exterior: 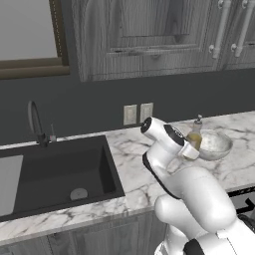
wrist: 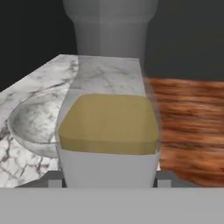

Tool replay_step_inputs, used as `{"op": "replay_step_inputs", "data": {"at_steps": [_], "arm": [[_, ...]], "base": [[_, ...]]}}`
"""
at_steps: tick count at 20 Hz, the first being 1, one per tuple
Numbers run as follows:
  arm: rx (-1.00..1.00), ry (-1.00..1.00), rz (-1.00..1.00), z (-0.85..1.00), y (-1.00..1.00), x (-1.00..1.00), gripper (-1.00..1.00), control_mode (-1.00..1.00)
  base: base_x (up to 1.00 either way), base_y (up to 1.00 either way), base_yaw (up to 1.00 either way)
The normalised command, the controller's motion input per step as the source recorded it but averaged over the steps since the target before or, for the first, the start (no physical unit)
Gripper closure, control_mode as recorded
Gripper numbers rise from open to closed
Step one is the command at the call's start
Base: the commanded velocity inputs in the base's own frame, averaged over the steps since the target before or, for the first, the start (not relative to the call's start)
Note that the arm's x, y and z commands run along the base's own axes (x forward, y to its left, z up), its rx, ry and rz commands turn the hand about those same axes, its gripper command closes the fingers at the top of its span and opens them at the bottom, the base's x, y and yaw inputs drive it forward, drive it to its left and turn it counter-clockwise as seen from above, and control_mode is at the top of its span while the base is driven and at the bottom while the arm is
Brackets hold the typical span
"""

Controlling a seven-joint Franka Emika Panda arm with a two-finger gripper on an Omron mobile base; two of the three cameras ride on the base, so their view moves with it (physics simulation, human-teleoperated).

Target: Retrieve the bottle and the shaker from the cabinet and place them next to the mixing bowl on the counter. Then add garlic from the fridge to the mixing bowl.

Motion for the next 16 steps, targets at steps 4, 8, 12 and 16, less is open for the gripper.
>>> {"op": "replay_step_inputs", "data": {"at_steps": [4, 8, 12, 16], "arm": [[-0.01, 0.00, 0.00, -0.02, -0.12, 0.16, 1.00, -1.00], [0.00, 0.00, 0.00, 0.00, -0.15, 0.05, 1.00, -1.00], [0.00, 0.00, 0.00, 0.00, -0.13, 0.05, 1.00, -1.00], [0.00, 0.00, 0.00, -0.10, -0.05, 0.13, 1.00, -1.00]], "base": [[0.00, 0.00, 0.00], [0.00, 0.00, 0.00], [0.00, 0.00, 0.00], [0.00, 0.00, 0.00]]}}
